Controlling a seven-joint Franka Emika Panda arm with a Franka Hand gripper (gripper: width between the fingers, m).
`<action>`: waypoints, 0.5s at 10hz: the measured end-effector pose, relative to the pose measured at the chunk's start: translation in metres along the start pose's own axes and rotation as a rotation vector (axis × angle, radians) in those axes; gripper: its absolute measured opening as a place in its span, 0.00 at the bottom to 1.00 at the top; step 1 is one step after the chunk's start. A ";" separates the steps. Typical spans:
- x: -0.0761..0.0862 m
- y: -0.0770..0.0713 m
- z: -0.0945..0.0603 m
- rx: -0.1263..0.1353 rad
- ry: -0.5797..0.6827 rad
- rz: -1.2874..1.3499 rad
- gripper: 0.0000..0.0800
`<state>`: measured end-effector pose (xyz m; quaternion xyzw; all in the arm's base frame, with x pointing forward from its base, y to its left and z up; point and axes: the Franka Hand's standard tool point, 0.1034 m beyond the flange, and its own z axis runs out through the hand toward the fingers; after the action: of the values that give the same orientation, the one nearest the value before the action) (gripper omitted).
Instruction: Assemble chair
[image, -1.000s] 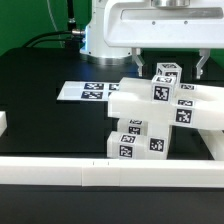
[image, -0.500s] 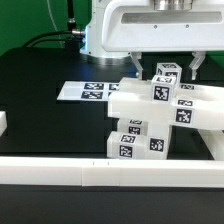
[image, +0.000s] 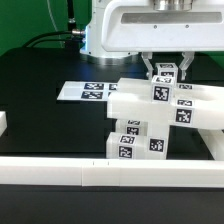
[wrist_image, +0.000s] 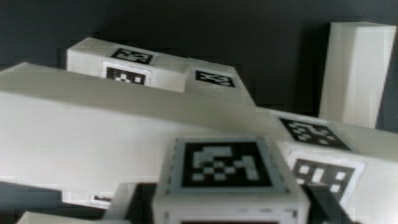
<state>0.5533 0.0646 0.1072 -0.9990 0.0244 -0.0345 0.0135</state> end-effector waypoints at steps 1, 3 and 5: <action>0.000 0.000 0.000 0.001 0.000 0.092 0.33; 0.000 0.000 0.000 0.001 -0.001 0.210 0.33; -0.001 -0.002 0.001 0.001 -0.002 0.442 0.33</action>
Offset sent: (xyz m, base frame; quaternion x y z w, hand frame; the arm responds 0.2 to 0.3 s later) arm -0.0082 -0.0010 -0.0022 0.0050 -0.0103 0.2167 0.9762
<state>0.5524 0.0667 0.1066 -0.9694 0.2426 -0.0297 0.0214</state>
